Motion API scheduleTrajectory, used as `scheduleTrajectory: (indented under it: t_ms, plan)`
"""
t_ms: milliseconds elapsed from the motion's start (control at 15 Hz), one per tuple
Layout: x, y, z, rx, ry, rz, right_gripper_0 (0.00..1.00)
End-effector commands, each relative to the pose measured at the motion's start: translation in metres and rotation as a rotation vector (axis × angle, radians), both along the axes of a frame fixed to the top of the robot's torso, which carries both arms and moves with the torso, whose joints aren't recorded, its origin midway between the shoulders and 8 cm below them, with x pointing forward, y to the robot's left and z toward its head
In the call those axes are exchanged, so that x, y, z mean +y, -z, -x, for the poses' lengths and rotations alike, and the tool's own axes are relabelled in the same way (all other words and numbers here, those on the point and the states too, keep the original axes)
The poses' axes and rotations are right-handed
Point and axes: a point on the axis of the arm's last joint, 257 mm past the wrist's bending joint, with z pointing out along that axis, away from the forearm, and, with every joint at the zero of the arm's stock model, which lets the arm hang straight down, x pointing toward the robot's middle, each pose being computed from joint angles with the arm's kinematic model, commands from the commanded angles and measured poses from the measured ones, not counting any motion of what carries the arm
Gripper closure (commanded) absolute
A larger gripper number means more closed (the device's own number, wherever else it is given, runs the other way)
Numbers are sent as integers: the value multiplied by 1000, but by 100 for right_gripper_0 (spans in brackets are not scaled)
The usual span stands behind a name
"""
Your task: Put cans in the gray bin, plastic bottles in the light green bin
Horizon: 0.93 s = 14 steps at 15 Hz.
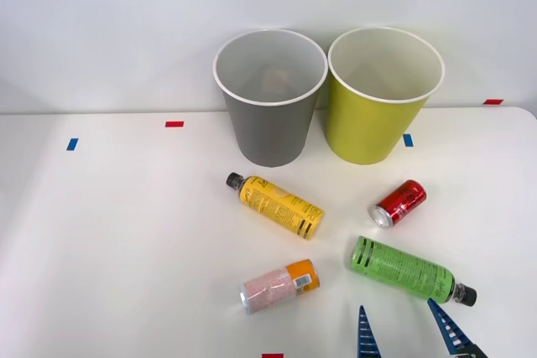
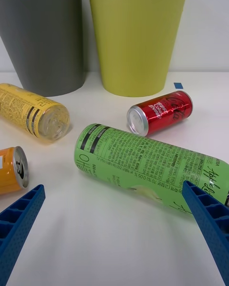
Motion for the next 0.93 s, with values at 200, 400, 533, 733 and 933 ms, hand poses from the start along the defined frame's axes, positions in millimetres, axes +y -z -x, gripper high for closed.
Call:
scheduleTrajectory:
  t_ms: [200,400,533,733,933]
  plan:
    - [0,0,0,0,0,0,0]
    - [0,0,0,0,0,0,0]
    - [0,0,0,0,0,0,0]
    - [0,0,0,0,0,0,0]
    - [0,0,0,0,0,0,0]
